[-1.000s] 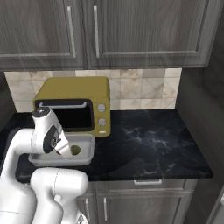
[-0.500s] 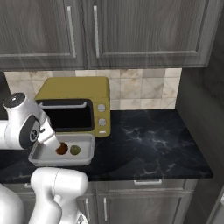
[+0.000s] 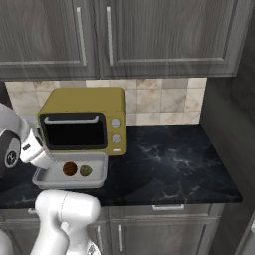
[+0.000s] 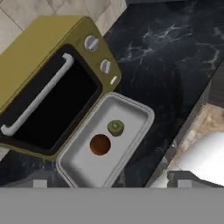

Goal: Pick the kiwi and orange from the fridge and place them inside the tupperware on the counter.

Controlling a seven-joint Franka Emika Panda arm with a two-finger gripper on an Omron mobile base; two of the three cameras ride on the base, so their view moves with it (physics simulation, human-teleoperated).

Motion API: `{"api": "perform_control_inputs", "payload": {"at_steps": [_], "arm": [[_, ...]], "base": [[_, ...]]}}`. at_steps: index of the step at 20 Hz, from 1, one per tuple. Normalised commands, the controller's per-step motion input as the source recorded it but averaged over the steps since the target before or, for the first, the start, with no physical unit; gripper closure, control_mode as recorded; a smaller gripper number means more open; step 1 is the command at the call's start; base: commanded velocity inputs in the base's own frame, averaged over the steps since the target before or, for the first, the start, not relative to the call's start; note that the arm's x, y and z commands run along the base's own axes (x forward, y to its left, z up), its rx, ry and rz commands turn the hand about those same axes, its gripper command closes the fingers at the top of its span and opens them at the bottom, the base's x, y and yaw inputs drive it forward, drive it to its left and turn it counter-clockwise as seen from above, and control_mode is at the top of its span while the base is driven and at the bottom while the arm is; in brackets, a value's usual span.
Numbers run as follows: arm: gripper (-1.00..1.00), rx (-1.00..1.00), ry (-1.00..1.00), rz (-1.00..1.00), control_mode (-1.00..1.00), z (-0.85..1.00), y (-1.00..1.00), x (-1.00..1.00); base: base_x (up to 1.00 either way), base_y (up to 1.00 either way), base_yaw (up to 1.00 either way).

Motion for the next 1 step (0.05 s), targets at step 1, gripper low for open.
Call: {"api": "perform_control_inputs", "payload": {"at_steps": [1], "arm": [[-1.00, 0.06, -0.07, -0.01, -1.00, 0.50, 0.00, -0.49]], "base": [[0.00, 0.00, 0.00]]}}
